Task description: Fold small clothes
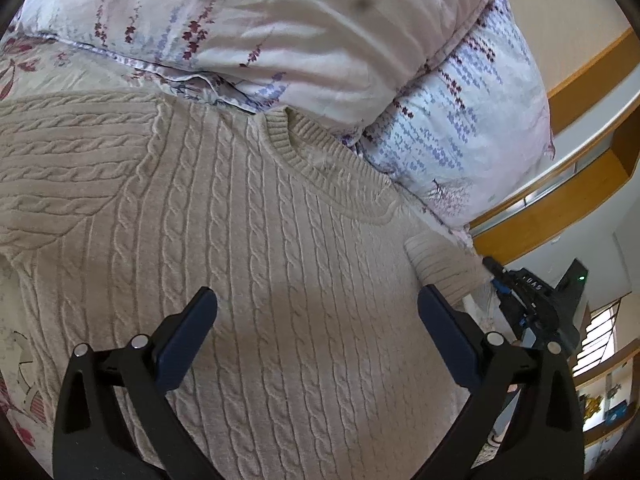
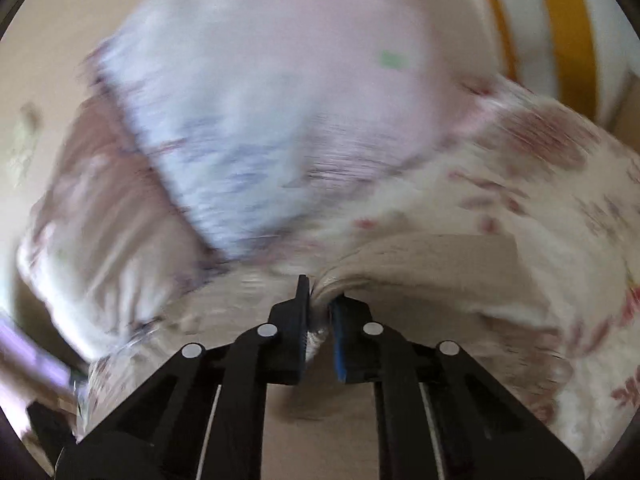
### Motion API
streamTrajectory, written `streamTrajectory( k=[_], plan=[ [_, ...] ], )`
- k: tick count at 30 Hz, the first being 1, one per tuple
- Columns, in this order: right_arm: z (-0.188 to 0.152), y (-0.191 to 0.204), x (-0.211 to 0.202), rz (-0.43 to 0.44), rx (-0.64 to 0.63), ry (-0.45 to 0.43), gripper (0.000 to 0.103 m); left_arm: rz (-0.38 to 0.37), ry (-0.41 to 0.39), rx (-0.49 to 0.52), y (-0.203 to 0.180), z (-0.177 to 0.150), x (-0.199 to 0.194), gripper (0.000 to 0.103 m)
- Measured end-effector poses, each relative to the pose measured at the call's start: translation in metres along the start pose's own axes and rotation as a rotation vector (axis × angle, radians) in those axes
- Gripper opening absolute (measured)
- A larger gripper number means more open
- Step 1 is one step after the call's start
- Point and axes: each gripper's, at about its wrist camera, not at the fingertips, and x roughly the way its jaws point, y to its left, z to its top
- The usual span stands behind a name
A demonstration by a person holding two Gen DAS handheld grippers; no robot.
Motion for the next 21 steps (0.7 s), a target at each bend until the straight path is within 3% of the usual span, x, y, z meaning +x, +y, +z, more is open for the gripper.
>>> streamTrajectory(
  k=[3, 5, 7, 10, 13, 16, 21],
  plan=[
    [-0.011, 0.060, 0.009, 0.162, -0.179, 0.068, 0.010, -0.035, -0.013, -0.047, 0.008, 0.002, -0.006, 0.099],
    [-0.035, 0.101, 0.033, 0.282, -0.309, 0.240, 0.011, -0.042, -0.022, -0.072, 0.013, 0.003, -0.009, 0.097],
    [-0.058, 0.118, 0.059, 0.308, -0.351, 0.394, 0.014, -0.047, -0.025, -0.102, 0.019, 0.004, -0.012, 0.096],
    [-0.080, 0.115, 0.078, 0.301, -0.352, 0.502, 0.034, -0.053, -0.015, -0.137, 0.027, 0.004, -0.013, 0.095],
    [-0.083, 0.096, 0.074, 0.310, -0.298, 0.524, 0.054, -0.048, 0.001, -0.136, 0.026, 0.004, -0.008, 0.094],
    [-0.076, 0.068, 0.058, 0.308, -0.182, 0.513, 0.055, -0.035, 0.014, -0.142, 0.024, 0.004, -0.001, 0.093],
    [-0.063, -0.009, 0.032, 0.263, 0.160, 0.455, 0.055, -0.029, 0.018, -0.194, 0.031, 0.006, 0.001, 0.087]
  ],
)
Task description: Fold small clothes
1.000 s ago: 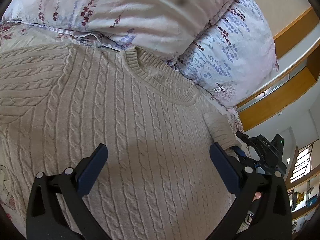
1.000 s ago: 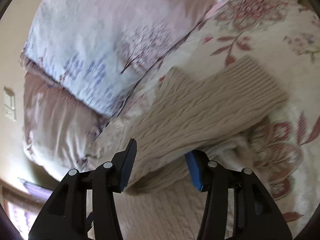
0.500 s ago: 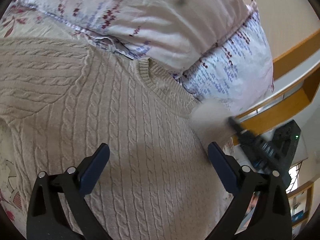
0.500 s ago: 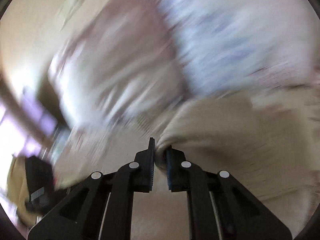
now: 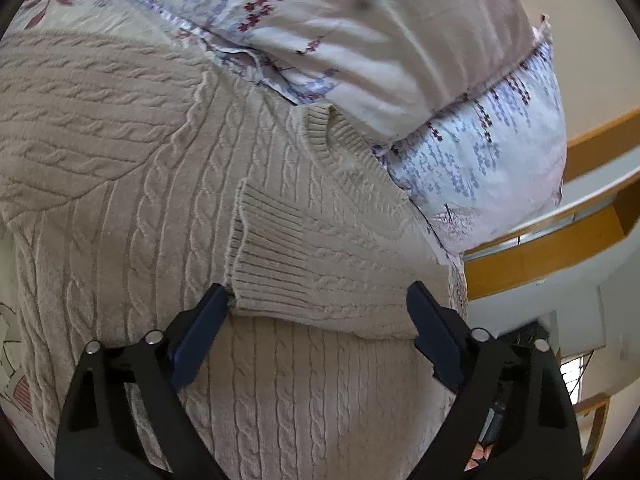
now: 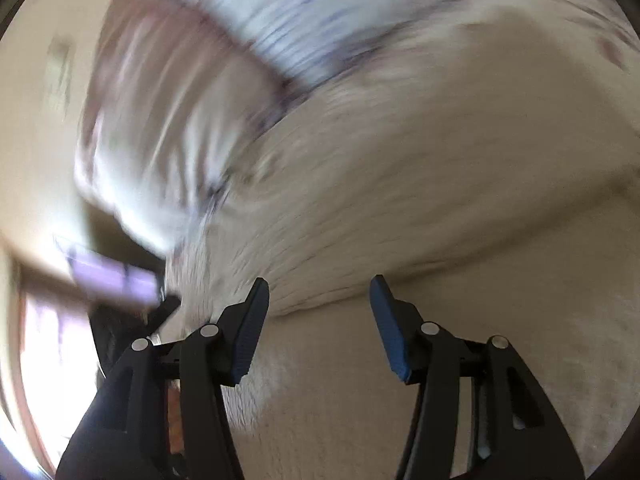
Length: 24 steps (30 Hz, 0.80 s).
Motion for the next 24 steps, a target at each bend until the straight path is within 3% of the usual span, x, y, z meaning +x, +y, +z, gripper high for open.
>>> streamTrajectory(
  k=[5, 10, 12, 14, 15, 16, 17, 21, 24],
  plan=[
    [0.012, -0.054, -0.032, -0.036, 0.222, -0.163, 0.053, -0.008, 0.017, -0.041, 0.007, 0.006, 0.002, 0.067],
    [0.020, -0.068, -0.036, -0.031, 0.294, -0.275, 0.051, 0.010, 0.015, -0.044, 0.011, 0.013, 0.007, 0.053],
    [0.022, -0.072, -0.038, -0.045, 0.298, -0.301, 0.047, 0.014, 0.010, -0.041, 0.011, 0.017, 0.010, 0.043],
    [0.023, -0.077, -0.041, -0.052, 0.306, -0.314, 0.040, 0.022, 0.012, -0.036, 0.013, 0.022, 0.015, 0.026],
    [0.025, -0.079, -0.042, -0.061, 0.304, -0.324, 0.036, 0.027, 0.014, -0.032, 0.014, 0.024, 0.016, 0.023],
    [0.025, -0.083, -0.046, -0.070, 0.300, -0.330, 0.025, 0.040, 0.013, -0.023, 0.014, 0.027, 0.019, 0.016],
    [0.026, -0.083, -0.045, -0.087, 0.290, -0.336, 0.012, 0.044, 0.009, -0.011, 0.014, 0.029, 0.019, 0.014],
    [0.016, -0.075, -0.053, -0.074, 0.237, -0.391, 0.010, 0.055, -0.060, 0.095, -0.001, 0.039, 0.005, 0.011],
    [0.011, -0.069, -0.052, -0.123, 0.215, -0.397, 0.010, 0.138, -0.104, 0.180, -0.009, 0.042, -0.001, 0.007]
  ],
)
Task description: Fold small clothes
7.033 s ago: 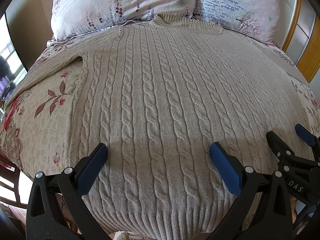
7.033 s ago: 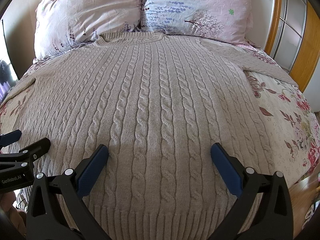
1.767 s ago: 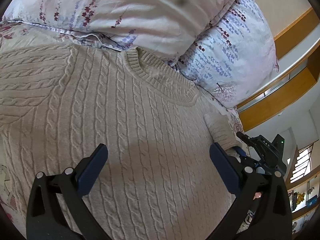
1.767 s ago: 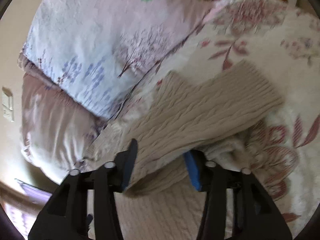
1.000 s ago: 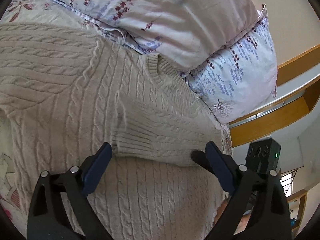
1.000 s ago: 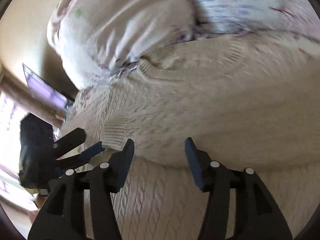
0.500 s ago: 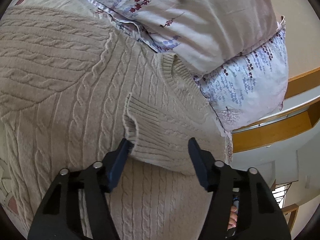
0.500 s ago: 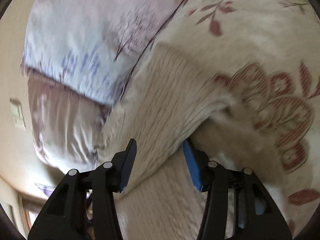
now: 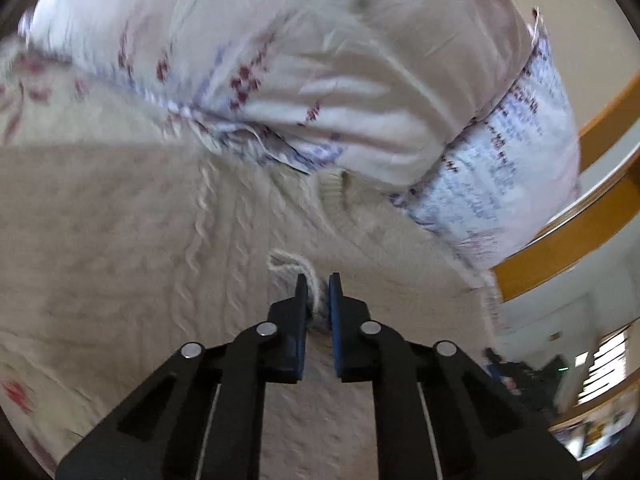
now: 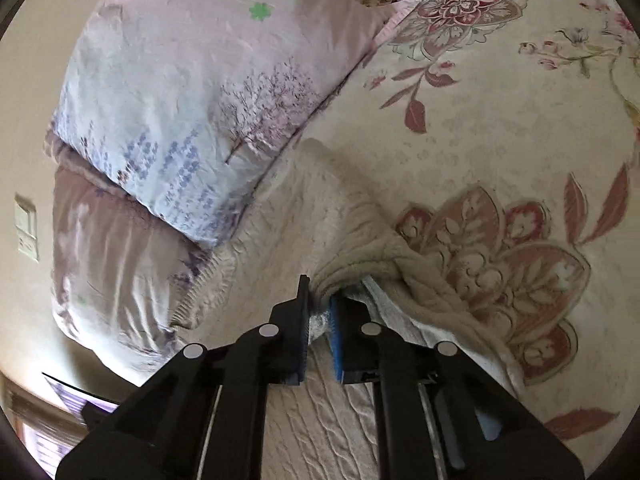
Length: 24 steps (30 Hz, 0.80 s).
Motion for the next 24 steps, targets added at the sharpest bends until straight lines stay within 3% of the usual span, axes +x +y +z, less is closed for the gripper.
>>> streamTrajectory(
  k=[3, 7, 9, 11, 13, 14, 18, 24],
  plan=[
    [-0.004, -0.001, 0.006, -0.066, -0.022, 0.016, 0.010, 0.076, 0.033, 0.006, 0.008, -0.003, 0.007, 0.006],
    [-0.009, 0.005, 0.001, -0.129, -0.089, 0.004, 0.016, 0.086, 0.079, -0.039, 0.023, -0.010, 0.007, 0.009],
    [-0.014, 0.010, -0.003, -0.145, -0.116, 0.002, 0.029, 0.059, 0.078, -0.043, 0.026, -0.015, -0.005, 0.020],
    [-0.020, 0.013, -0.010, -0.126, -0.139, 0.002, 0.049, 0.035, 0.059, -0.044, 0.030, -0.020, -0.023, 0.044],
    [-0.028, 0.015, -0.017, -0.110, -0.170, -0.005, 0.063, 0.024, 0.014, -0.038, 0.038, -0.027, -0.051, 0.055],
    [-0.035, 0.017, -0.021, -0.095, -0.198, -0.006, 0.068, 0.026, -0.008, -0.038, 0.043, -0.029, -0.064, 0.057],
    [-0.053, 0.025, -0.020, -0.010, -0.282, 0.034, 0.069, 0.089, -0.107, -0.096, 0.081, -0.038, -0.118, 0.060],
    [-0.066, 0.031, -0.017, 0.023, -0.352, 0.044, 0.075, 0.176, -0.197, -0.340, 0.160, -0.048, -0.168, 0.055]
  ],
)
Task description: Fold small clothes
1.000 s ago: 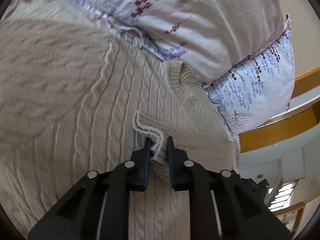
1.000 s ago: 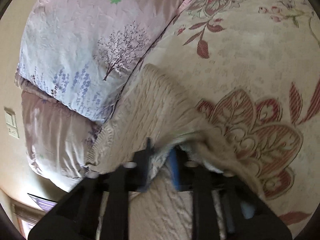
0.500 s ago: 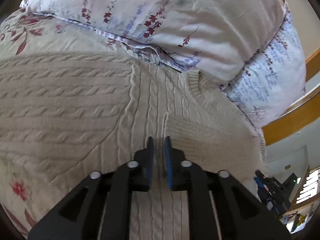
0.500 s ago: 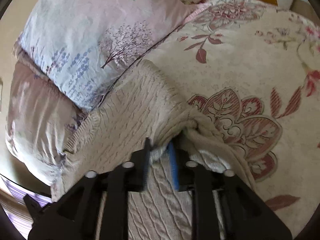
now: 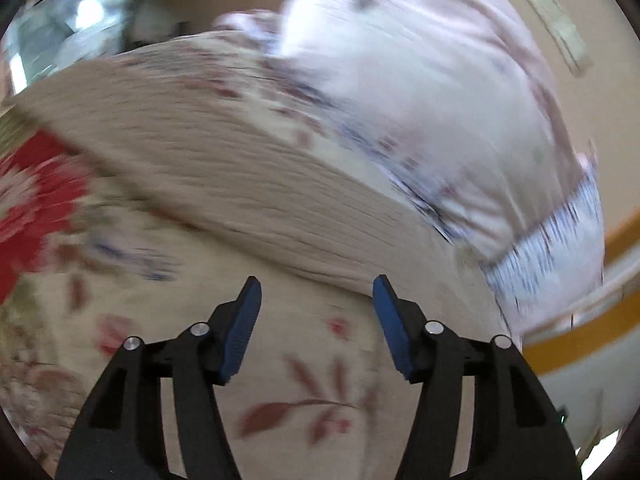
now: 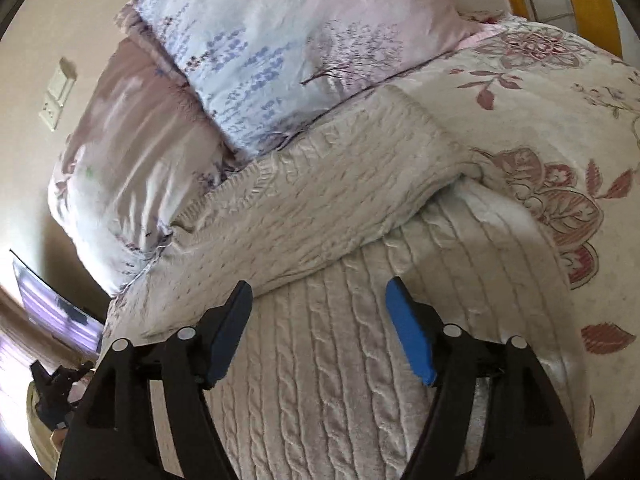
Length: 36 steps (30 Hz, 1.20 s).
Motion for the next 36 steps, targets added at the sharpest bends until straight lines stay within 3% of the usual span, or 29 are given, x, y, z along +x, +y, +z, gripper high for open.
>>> streamTrajectory(
  k=[3, 5, 12, 21, 26, 36],
  plan=[
    [0.000, -0.001, 0.001, 0.012, 0.005, 0.007, 0.076, 0.015, -0.022, -0.109, 0.024, 0.009, -0.001, 0.055],
    [-0.001, -0.002, 0.001, 0.018, 0.008, 0.006, 0.076, -0.006, -0.036, -0.168, 0.033, 0.012, 0.001, 0.049],
    [-0.001, -0.004, 0.000, 0.036, 0.019, 0.005, 0.077, -0.073, -0.096, -0.367, 0.059, 0.026, 0.004, 0.048],
    [-0.002, -0.007, -0.001, 0.056, 0.031, 0.006, 0.077, -0.063, -0.135, -0.454, 0.073, 0.037, 0.005, 0.032],
    [-0.002, -0.008, -0.002, 0.064, 0.033, 0.006, 0.078, -0.063, -0.140, -0.481, 0.084, 0.036, 0.004, 0.015],
    [-0.002, -0.008, -0.002, 0.065, 0.036, 0.005, 0.079, -0.088, -0.136, -0.497, 0.093, 0.034, 0.004, 0.007]
  ],
)
